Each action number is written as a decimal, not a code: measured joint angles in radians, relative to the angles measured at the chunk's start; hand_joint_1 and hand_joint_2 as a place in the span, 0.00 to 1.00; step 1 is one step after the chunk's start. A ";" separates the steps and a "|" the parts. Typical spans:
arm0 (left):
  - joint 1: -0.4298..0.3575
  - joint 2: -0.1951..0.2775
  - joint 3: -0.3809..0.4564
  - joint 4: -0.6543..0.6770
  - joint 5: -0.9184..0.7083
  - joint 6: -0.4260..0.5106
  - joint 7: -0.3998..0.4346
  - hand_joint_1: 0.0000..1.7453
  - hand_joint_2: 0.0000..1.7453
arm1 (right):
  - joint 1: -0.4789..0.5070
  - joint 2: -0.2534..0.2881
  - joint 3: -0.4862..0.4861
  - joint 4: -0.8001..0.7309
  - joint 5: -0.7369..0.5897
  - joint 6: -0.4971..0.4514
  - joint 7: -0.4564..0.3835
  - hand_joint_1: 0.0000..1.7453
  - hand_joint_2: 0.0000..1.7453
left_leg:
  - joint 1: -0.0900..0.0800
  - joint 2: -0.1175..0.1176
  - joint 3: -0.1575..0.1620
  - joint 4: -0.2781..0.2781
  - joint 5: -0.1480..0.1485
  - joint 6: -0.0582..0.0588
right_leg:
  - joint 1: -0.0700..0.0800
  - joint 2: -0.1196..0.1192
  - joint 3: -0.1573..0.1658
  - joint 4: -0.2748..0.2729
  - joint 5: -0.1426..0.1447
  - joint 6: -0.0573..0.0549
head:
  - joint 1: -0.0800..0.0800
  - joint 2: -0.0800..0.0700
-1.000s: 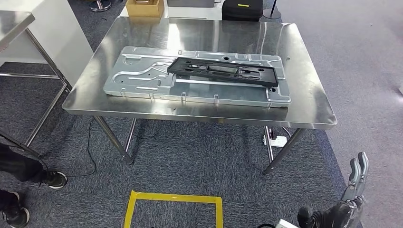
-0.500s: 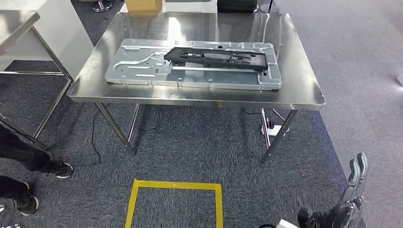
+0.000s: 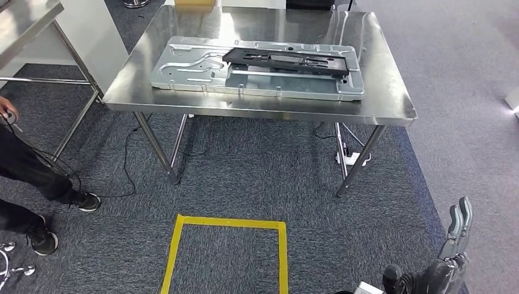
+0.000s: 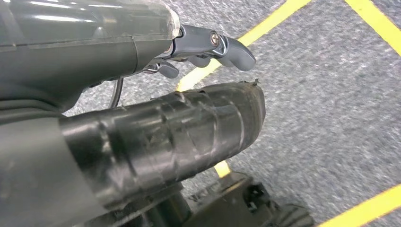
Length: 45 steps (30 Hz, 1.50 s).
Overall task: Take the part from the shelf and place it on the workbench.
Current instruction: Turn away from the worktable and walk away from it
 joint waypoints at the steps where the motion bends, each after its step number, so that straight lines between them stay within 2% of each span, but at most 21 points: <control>1: -0.001 0.000 0.000 0.000 0.000 0.000 -0.001 0.00 0.00 | 0.000 0.000 0.000 0.000 0.000 0.000 0.000 0.00 0.00 | 0.000 0.003 -0.013 0.000 0.011 0.006 | -0.003 0.002 -0.013 0.047 -0.052 0.003 | 0.000 0.000; 3: -0.002 0.000 0.000 0.000 0.000 0.000 -0.002 0.00 0.00 | 0.000 0.000 0.000 0.002 0.000 0.000 0.001 0.00 0.00 | -0.004 0.004 -0.041 0.004 0.034 0.013 | -0.006 0.003 -0.040 0.169 -0.137 0.008 | 0.001 0.000; 5: -0.002 0.000 0.000 0.000 0.001 0.000 -0.002 0.00 0.00 | -0.002 0.000 0.000 0.006 0.000 0.000 0.002 0.00 0.00 | -0.006 0.005 -0.074 0.014 0.053 0.011 | -0.008 0.003 -0.035 0.234 -0.130 0.012 | 0.000 0.000; 6: -0.002 0.000 0.000 0.000 0.002 0.000 -0.003 0.00 0.00 | -0.003 0.000 0.000 0.008 0.000 0.000 0.003 0.00 0.00 | -0.006 0.005 -0.093 0.021 0.061 0.010 | -0.008 0.003 -0.009 0.218 -0.100 0.012 | 0.001 0.000; 8: -0.002 0.000 0.000 0.000 0.003 0.000 -0.003 0.00 0.00 | -0.009 0.000 0.000 0.010 0.001 0.000 0.004 0.00 0.00 | -0.008 0.004 -0.124 0.037 0.073 0.004 | -0.008 0.003 0.085 0.097 -0.059 0.008 | 0.001 0.000; 10: -0.002 0.000 0.000 0.000 0.006 0.000 -0.003 0.00 0.00 | -0.015 0.000 0.000 0.011 0.004 0.000 0.004 0.00 0.00 | -0.009 0.003 -0.142 0.050 0.085 -0.005 | -0.003 0.005 0.166 -0.031 -0.070 0.002 | 0.000 0.000; 12: -0.001 0.000 0.000 0.000 0.009 0.000 -0.003 0.00 0.00 | -0.019 0.000 0.000 0.012 0.006 0.000 0.004 0.00 0.00 | -0.008 0.003 -0.151 0.051 0.101 -0.016 | 0.003 0.006 0.179 -0.073 -0.077 -0.006 | -0.001 0.000; 14: -0.002 0.000 0.001 0.000 0.012 0.000 -0.003 0.00 0.00 | -0.024 0.000 0.000 0.014 0.007 0.000 0.004 0.00 0.00 | -0.005 0.000 -0.164 0.060 0.090 -0.028 | 0.000 0.003 0.162 -0.079 -0.057 -0.020 | -0.001 0.000; 18: 0.000 0.000 0.003 0.000 0.014 0.000 -0.003 0.00 0.00 | -0.035 0.000 0.000 0.018 0.001 0.000 0.003 0.00 0.00 | 0.003 -0.004 -0.213 0.241 -0.078 -0.048 | -0.002 -0.003 0.116 -0.081 -0.017 -0.041 | -0.003 0.000; 19: 0.000 0.000 0.003 0.000 0.014 0.000 -0.003 0.00 0.00 | -0.036 0.000 0.000 0.019 -0.001 0.000 0.003 0.00 0.00 | 0.006 -0.004 -0.216 0.288 -0.095 -0.051 | -0.002 -0.004 0.103 -0.079 -0.007 -0.041 | -0.003 0.000; 21: -0.001 0.000 0.004 0.000 0.016 0.000 -0.003 0.00 0.00 | -0.039 0.000 0.000 0.024 -0.003 0.000 0.003 0.00 0.00 | 0.011 -0.004 -0.184 0.303 -0.060 -0.056 | -0.002 -0.006 0.073 -0.071 0.011 -0.037 | -0.003 0.000; 23: -0.002 0.000 0.005 0.000 0.018 0.000 -0.003 0.00 0.00 | -0.042 0.000 0.000 0.027 -0.008 0.000 0.002 0.00 0.00 | 0.014 -0.004 -0.099 0.200 -0.006 -0.058 | -0.004 -0.005 0.043 -0.058 0.024 -0.029 | -0.003 0.000; 26: -0.004 0.001 0.006 0.000 0.021 0.002 -0.004 0.00 0.00 | -0.046 -0.002 0.002 0.028 -0.019 0.000 0.000 0.00 0.00 | 0.010 -0.010 0.002 0.037 -0.018 -0.051 | -0.003 -0.006 0.016 -0.041 0.044 -0.013 | -0.002 0.000; 29: -0.004 0.001 0.008 0.000 0.023 0.002 -0.006 0.00 0.00 | -0.049 -0.005 0.007 0.029 -0.024 0.000 -0.002 0.00 0.00 | 0.012 -0.010 -0.011 0.018 -0.011 -0.034 | -0.003 -0.004 -0.002 -0.034 0.050 0.003 | -0.002 0.000; 31: -0.004 0.002 0.010 0.000 0.025 0.002 -0.006 0.00 0.00 | -0.049 -0.008 0.008 0.030 -0.024 0.000 -0.003 0.00 0.00 | 0.014 -0.006 -0.029 0.015 0.004 -0.013 | -0.005 0.000 -0.028 0.028 -0.015 0.010 | -0.001 0.000; 33: -0.004 0.002 0.012 0.000 0.027 0.002 -0.007 0.00 0.00 | -0.049 -0.009 0.009 0.031 -0.024 0.000 -0.004 0.00 0.00 | 0.008 -0.003 -0.048 0.017 0.017 -0.001 | -0.007 0.001 -0.063 0.153 -0.099 0.013 | 0.000 0.000; 35: -0.004 0.003 0.014 0.000 0.029 0.001 -0.010 0.00 0.00 | -0.049 -0.009 0.009 0.034 -0.025 0.000 -0.004 0.00 0.00 | 0.002 -0.001 -0.069 0.020 0.032 0.003 | -0.007 0.001 -0.076 0.243 -0.110 0.013 | 0.000 0.000; 36: -0.003 0.003 0.015 0.000 0.030 0.000 -0.011 0.00 0.00 | -0.049 -0.009 0.009 0.035 -0.026 0.000 -0.005 0.00 0.00 | 0.000 -0.001 -0.078 0.022 0.038 0.004 | -0.007 0.001 -0.060 0.242 -0.087 0.011 | 0.000 0.000; 38: -0.003 0.004 0.017 0.000 0.032 0.000 -0.016 0.00 0.00 | -0.048 -0.010 0.009 0.036 -0.031 0.000 -0.008 0.00 0.00 | -0.004 -0.001 -0.094 0.025 0.050 0.002 | -0.005 0.002 0.024 0.138 -0.037 0.000 | -0.001 0.000; 41: -0.003 0.004 0.021 0.000 0.032 0.000 -0.020 0.00 0.00 | -0.048 -0.010 0.009 0.036 -0.039 0.000 -0.017 0.00 0.00 | -0.009 -0.001 -0.104 0.030 0.063 -0.008 | 0.005 0.002 0.145 -0.048 -0.045 -0.016 | -0.001 0.000; 45: -0.003 0.005 0.025 0.000 0.035 -0.001 -0.021 0.00 0.00 | -0.039 -0.009 0.009 0.036 -0.055 0.000 -0.028 0.00 0.00 | -0.008 -0.002 -0.121 0.056 0.049 -0.031 | 0.001 0.000 0.149 -0.088 -0.039 -0.031 | -0.002 0.000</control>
